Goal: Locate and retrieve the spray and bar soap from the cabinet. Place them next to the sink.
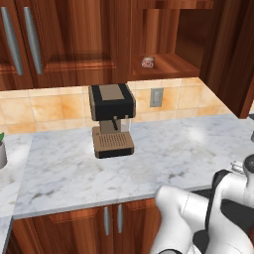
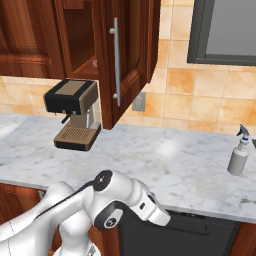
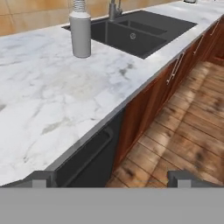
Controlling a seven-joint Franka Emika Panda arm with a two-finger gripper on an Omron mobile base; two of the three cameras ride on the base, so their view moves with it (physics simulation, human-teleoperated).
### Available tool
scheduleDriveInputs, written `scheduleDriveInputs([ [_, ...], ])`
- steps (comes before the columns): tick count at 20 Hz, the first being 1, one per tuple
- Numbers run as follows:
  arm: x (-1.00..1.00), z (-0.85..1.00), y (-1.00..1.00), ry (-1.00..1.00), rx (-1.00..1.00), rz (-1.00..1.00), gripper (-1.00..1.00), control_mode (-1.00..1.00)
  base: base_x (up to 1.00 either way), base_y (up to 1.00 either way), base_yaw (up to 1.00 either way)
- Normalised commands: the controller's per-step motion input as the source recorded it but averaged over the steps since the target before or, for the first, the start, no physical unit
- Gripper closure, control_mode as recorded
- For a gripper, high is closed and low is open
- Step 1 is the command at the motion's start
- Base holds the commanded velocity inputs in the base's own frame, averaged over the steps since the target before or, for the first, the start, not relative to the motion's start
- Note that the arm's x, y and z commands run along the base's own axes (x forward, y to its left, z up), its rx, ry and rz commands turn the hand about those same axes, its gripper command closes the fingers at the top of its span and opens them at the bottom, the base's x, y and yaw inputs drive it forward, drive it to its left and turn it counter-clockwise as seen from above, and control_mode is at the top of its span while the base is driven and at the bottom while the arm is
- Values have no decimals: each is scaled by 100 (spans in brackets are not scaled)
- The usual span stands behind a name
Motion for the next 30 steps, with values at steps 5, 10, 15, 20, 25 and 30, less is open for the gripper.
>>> scheduleDriveInputs([
  [5, -9, 10, 63, 0, 15, -9, -100, -100, 0, 0, 0],
  [10, -16, 8, 71, -7, 11, -4, -100, -100, 0, 0, 0],
  [15, -5, 11, 69, -7, 6, 6, -100, -100, 0, 0, 0],
  [20, 0, 5, 83, -1, 0, 18, -100, -100, 0, 0, 0],
  [25, 0, -7, 96, -5, -7, 12, -100, -100, 0, 0, 0],
  [30, -1, -4, 96, -8, -14, 12, -100, -100, 0, 0, 0],
])
